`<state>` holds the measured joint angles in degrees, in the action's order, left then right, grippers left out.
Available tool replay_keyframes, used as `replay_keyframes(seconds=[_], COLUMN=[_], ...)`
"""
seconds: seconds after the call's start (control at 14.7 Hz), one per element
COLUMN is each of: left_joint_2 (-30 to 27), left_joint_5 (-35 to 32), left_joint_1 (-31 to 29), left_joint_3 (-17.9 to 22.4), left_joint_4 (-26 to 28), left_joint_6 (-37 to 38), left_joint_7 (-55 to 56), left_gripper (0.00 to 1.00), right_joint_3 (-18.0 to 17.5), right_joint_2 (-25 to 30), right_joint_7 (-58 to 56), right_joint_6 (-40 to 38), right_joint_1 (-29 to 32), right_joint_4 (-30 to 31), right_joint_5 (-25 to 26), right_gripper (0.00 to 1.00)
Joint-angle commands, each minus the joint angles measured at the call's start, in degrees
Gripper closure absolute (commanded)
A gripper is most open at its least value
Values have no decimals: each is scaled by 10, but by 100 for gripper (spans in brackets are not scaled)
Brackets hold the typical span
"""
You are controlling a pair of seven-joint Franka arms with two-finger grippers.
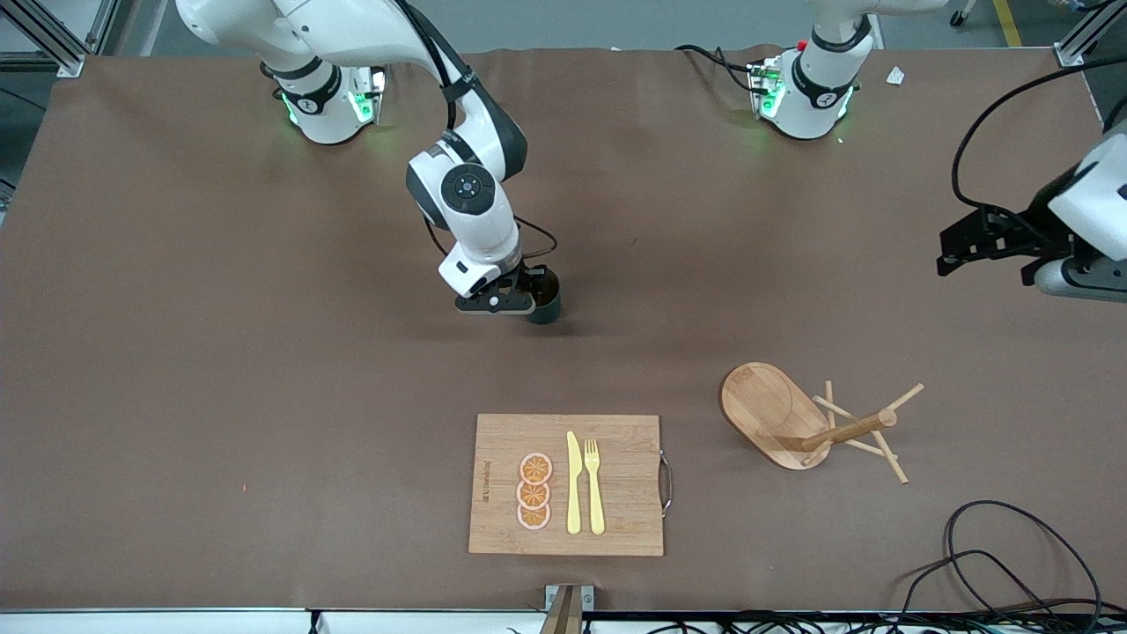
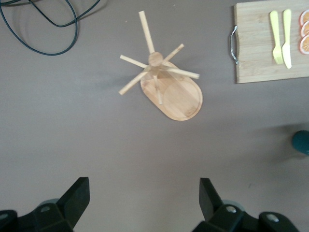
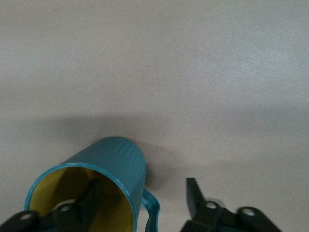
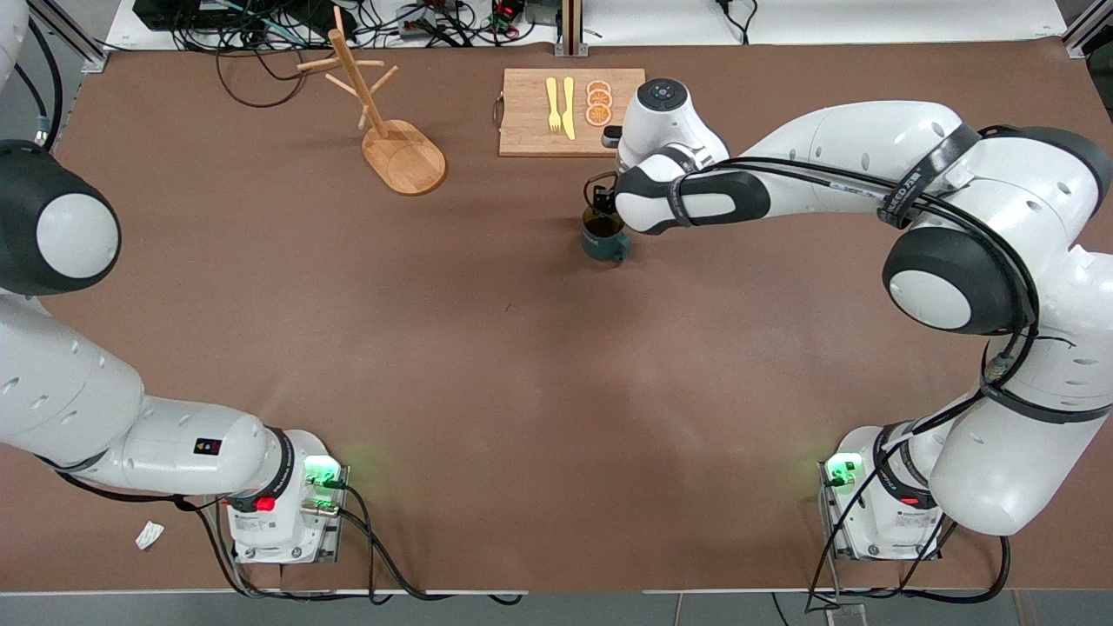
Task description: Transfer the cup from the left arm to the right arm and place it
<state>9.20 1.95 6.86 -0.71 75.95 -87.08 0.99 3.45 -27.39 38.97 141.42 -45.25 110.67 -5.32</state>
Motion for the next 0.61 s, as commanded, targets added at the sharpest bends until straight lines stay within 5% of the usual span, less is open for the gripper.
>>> replay_keyframes(seconds=[0.0,0.2,0.54], left_joint_2=[-16,-16,-16], left_joint_5=[-3,-3,-33], left_joint_1=[-46,-80,-81], left_joint_3=[-46,-75,-78], left_joint_4=[21,22,20], left_joint_6=[-12,-12,-11], left_joint_7=[18,20,17], left_gripper=[0,0,0], right_joint_3=[5,5,9], right_joint_2=[-1,0,39], right_joint_7=[-33,-88,-246], right_joint_6=[1,-3,-65], right_joint_1=[-5,-3,36], right_joint_4=[-5,-5,2], right_joint_5=[7,7,7], right_gripper=[70,94,100])
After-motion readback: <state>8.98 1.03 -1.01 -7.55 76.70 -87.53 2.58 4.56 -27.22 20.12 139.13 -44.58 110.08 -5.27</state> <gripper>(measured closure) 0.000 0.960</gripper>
